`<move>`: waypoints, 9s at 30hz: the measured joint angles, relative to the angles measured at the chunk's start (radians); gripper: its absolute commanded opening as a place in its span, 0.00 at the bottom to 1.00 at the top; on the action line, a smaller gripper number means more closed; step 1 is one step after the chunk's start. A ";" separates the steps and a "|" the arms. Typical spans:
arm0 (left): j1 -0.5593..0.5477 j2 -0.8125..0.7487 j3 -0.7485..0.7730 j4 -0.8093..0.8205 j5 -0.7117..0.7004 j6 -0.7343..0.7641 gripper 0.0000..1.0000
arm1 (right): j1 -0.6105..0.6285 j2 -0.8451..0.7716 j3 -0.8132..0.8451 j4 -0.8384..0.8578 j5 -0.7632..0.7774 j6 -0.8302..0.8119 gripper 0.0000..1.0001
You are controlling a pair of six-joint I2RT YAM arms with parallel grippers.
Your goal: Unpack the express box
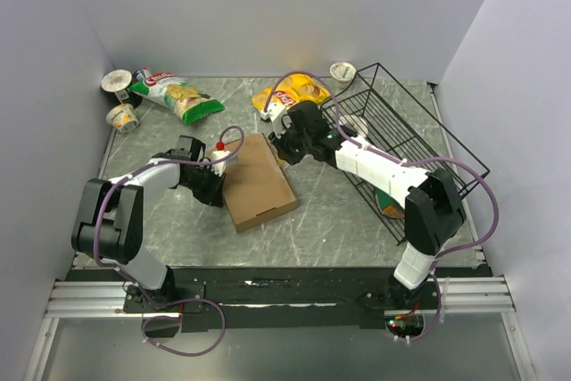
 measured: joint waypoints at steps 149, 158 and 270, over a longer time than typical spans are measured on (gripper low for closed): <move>0.041 -0.126 -0.016 0.091 0.119 0.205 0.01 | -0.045 0.051 0.002 0.025 0.044 -0.036 0.00; 0.047 -0.126 -0.027 0.091 0.124 0.212 0.01 | -0.045 0.110 0.048 0.021 0.027 -0.031 0.00; 0.165 0.654 1.051 0.028 0.232 -0.085 0.42 | 0.232 -0.098 -0.072 -0.107 -0.395 -0.138 0.00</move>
